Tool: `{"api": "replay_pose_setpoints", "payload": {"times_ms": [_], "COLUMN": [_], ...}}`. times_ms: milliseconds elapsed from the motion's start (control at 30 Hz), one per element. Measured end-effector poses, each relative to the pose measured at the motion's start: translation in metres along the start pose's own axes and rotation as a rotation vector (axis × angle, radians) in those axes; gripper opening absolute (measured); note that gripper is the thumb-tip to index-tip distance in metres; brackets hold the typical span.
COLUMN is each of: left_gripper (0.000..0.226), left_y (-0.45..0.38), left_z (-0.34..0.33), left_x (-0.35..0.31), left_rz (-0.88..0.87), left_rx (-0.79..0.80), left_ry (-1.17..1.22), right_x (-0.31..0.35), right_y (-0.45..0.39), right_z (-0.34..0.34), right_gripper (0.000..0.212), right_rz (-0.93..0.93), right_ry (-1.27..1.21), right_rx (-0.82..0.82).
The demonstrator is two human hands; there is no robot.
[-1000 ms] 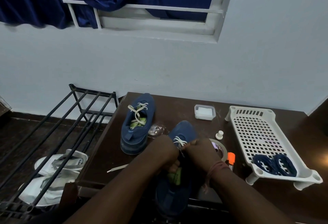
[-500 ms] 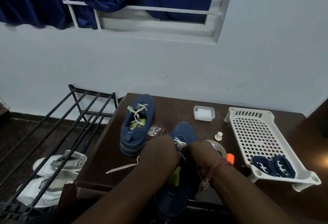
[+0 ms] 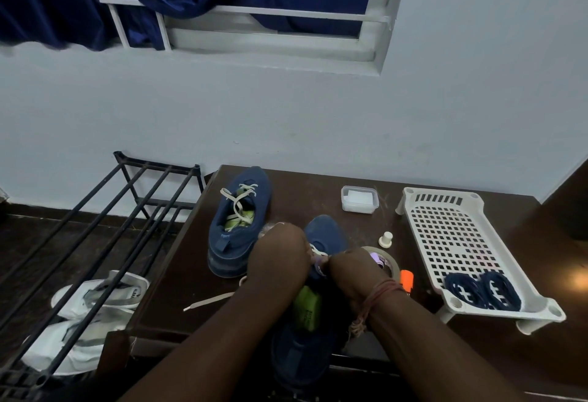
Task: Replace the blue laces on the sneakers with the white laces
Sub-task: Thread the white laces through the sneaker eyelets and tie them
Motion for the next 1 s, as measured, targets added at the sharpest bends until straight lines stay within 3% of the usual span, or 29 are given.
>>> {"api": "replay_pose_setpoints", "payload": {"times_ms": [67, 100, 167, 233, 267, 300, 333, 400, 500, 600, 667, 767, 900, 1000], "left_gripper": [0.018, 0.018, 0.017, 0.012, 0.010, 0.010, 0.010, 0.010, 0.010, 0.018, 0.028, 0.023, 0.018, 0.025], "left_y": [-0.006, -0.008, -0.009, -0.006, -0.004, -0.003, -0.003, -0.005, -0.008, -0.008, -0.005, 0.000, -0.003, -0.005], "left_z": [0.000, 0.001, 0.002, 0.011, 0.019, 0.029, 0.041, 0.060, 0.062, 0.047, 0.043, 0.040, 0.035, 0.031], "left_x": [0.001, 0.003, 0.006, 0.004, 0.001, -0.001, -0.002, 0.000, 0.009, 0.020, 0.025, 0.025, 0.026, 0.029], "left_rz": [-0.010, -0.011, -0.015, -0.011, -0.010, -0.007, 0.002, 0.014, 0.063, 0.109, 0.095, 0.085, 0.157, 0.252], "left_rx": [0.107, 0.137, 0.133, 0.091, 0.053, 0.014, -0.023, -0.021, 0.106, 0.285, 0.358, 0.348, 0.349, 0.391], "left_ry": [0.006, 0.026, 0.083, 0.186, 0.256, 0.330, 0.432, 0.747, 1.019, 0.952, 0.642, 0.276, 0.240, 0.313], "right_x": [0.002, 0.001, -0.002, -0.003, -0.004, -0.005, -0.003, 0.009, 0.023, 0.027, 0.025, 0.017, 0.006, 0.006], "right_y": [0.004, 0.002, -0.004, -0.003, -0.002, 0.001, 0.000, 0.006, 0.013, 0.016, 0.015, 0.013, 0.006, -0.003], "right_z": [0.002, 0.004, -0.001, 0.003, 0.008, 0.013, 0.016, 0.020, 0.028, 0.033, 0.040, 0.038, 0.017, 0.003], "right_gripper": [0.033, 0.032, 0.029, 0.021, 0.018, 0.016, 0.014, 0.013, 0.017, 0.018, 0.018, 0.015, 0.023, 0.026], "right_rz": [-0.010, 0.069, 0.144, 0.023, -0.010, 0.038, 0.184, 0.477, 0.575, 0.567, 0.533, 0.455, 0.364, 0.345], "right_ry": [0.190, 0.400, 0.545, 0.270, 0.051, -0.111, -0.276, -0.625, -1.002, -1.353, -1.487, -1.229, -0.600, -0.307], "right_rx": [0.098, 0.074, 0.032, -0.145, -0.321, -0.426, -0.428, -0.245, -0.081, 0.052, 0.105, 0.031, -0.203, -0.259]}}
Point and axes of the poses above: each hand's wrist, its own y-axis away from the middle knuckle, its own z-axis out of the back of the hand, x = y × z, the point moved 2 cm from there along -y, towards the middle knuckle, and after that the axes turned 9 degrees about x, right-handed, at the moved point
